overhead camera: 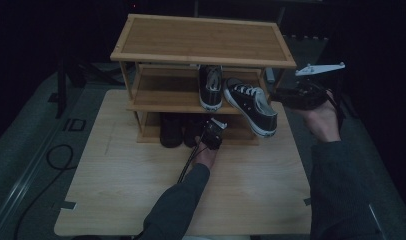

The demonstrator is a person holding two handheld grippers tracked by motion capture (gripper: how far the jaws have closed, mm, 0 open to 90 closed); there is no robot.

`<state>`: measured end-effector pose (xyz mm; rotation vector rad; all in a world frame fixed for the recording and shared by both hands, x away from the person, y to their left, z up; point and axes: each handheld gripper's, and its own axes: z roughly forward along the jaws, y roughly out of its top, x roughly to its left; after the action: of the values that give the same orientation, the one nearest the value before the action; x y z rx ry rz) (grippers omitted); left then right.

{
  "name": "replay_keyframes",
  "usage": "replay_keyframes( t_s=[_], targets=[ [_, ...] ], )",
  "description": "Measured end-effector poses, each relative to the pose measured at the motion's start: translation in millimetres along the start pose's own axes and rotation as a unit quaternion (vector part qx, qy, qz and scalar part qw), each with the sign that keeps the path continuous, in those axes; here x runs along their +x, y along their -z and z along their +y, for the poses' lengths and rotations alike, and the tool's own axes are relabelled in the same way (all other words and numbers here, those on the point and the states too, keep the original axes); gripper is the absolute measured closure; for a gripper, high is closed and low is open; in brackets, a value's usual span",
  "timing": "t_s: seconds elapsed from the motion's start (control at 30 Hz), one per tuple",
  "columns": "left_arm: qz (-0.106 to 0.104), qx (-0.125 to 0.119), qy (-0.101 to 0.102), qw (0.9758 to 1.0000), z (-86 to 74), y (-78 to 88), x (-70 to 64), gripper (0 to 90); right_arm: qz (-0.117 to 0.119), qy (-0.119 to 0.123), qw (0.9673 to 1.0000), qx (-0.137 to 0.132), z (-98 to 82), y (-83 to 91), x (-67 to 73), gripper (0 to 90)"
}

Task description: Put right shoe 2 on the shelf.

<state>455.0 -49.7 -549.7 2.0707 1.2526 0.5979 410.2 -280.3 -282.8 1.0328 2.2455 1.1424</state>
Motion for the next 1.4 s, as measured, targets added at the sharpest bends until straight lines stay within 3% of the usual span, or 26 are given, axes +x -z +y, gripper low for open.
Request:
replay_keyframes(
  t_s=[0.17, 0.3, 0.5, 0.83, 1.13, 1.4],
  targets=[
    [-0.001, 0.0, 0.0, 1.0, 0.0, 0.2, 0.1, 90.0, -0.011, -0.009, 0.9999, 0.005, -7.5, 9.8, -4.2, 74.6],
    [-0.001, 0.0, 0.0, 1.0, 0.0, 0.2, 0.0, 90.0, -0.024, -0.009, 0.9994, 0.023, -16.5, 11.5, -6.3, 89.9],
    [-0.001, 0.0, 0.0, 1.0, 0.0, 0.1, 0.1, 90.0, -0.028, -0.006, 0.9984, 0.048, -33.0, 13.4, -3.1, 90.0],
    [-0.001, 0.0, 0.0, 1.0, 0.0, 0.2, -0.1, 90.0, -0.017, -0.003, 0.9977, 0.065, -60.7, 19.4, 9.3, 90.0],
    [-0.001, 0.0, 0.001, 1.0, 0.0, 0.2, -0.1, 90.0, 0.004, 0.005, 0.9972, 0.075, -79.0, 22.1, 27.1, 90.0],
    [-0.001, 0.0, 0.001, 1.0, -0.1, 0.2, -0.2, 90.0, 0.023, 0.015, 0.9966, 0.078, -84.2, 20.0, 40.8, 90.0]
  ],
)
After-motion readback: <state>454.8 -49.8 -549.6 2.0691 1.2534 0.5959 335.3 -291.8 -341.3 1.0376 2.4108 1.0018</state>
